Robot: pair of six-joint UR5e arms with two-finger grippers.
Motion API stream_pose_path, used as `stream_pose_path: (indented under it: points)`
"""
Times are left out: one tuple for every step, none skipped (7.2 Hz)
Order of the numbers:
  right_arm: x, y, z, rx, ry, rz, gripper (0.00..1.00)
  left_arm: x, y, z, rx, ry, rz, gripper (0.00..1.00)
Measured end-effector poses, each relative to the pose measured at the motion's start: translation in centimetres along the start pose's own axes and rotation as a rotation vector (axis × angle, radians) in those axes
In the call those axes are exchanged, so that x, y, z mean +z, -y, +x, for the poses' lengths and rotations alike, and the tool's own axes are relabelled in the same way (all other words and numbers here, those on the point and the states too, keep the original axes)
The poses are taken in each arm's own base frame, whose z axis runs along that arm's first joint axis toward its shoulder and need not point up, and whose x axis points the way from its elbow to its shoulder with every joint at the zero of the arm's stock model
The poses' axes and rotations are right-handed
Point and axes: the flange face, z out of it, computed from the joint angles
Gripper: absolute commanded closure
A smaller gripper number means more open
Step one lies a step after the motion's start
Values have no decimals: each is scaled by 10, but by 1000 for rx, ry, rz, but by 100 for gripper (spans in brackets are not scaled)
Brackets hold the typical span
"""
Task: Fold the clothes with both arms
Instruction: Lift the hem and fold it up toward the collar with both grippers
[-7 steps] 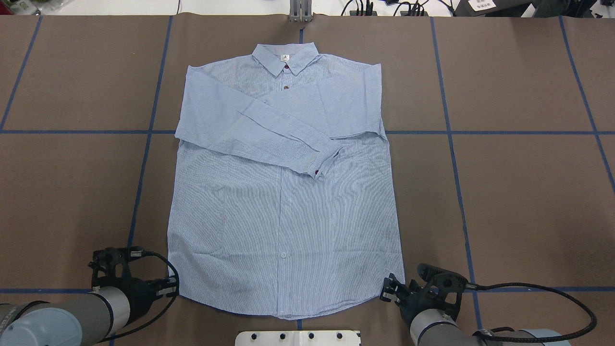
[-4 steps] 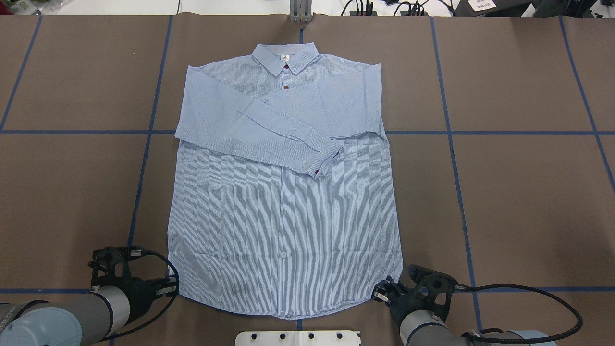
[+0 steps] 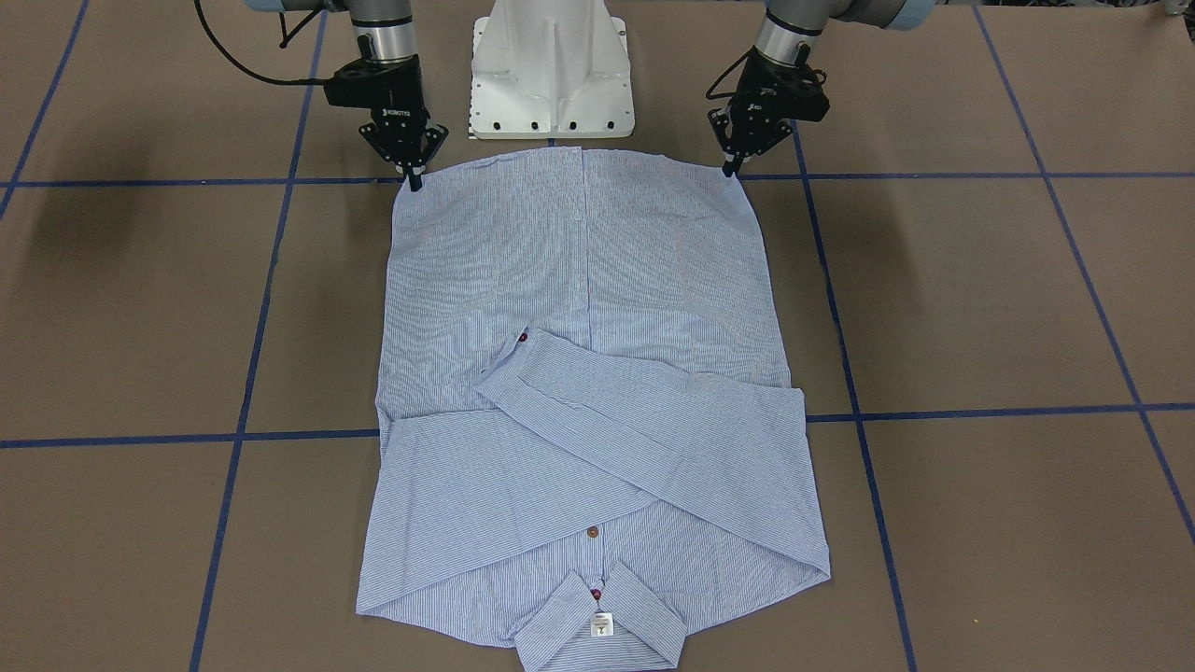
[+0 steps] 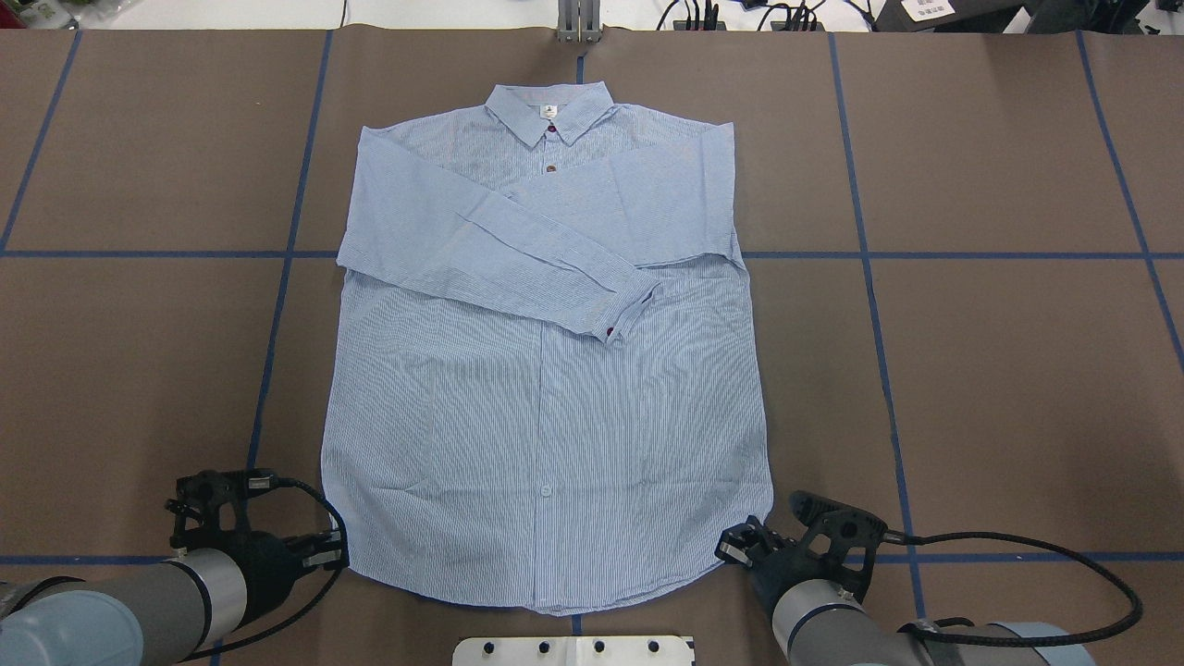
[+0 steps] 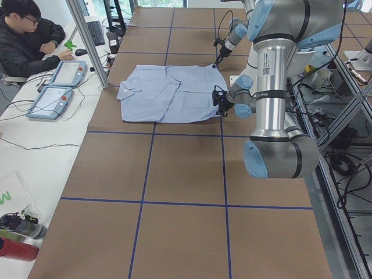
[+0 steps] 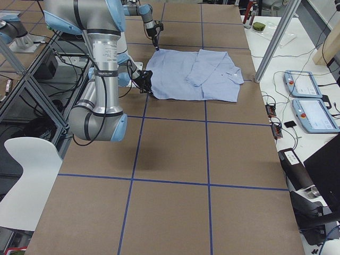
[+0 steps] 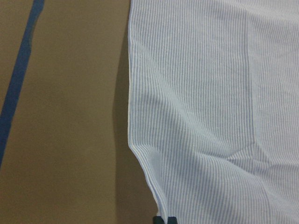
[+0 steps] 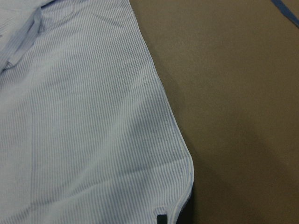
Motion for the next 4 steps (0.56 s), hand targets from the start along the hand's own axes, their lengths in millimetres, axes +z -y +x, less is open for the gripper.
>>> stream_pose_path:
  points:
    - [-25,24,-3,28,32,-5,100,-30,7,16,22,-34,-22,100]
    - [-60,50,1,50,57,-26,100,-71,15,35,39,-71,-64,100]
    - [-103,74,5,54,52,-66,100,-114,23,52,39,-113,-113,100]
    - [-154,98,5,51,35,-127,100,-160,33,65,35,-154,-162,100]
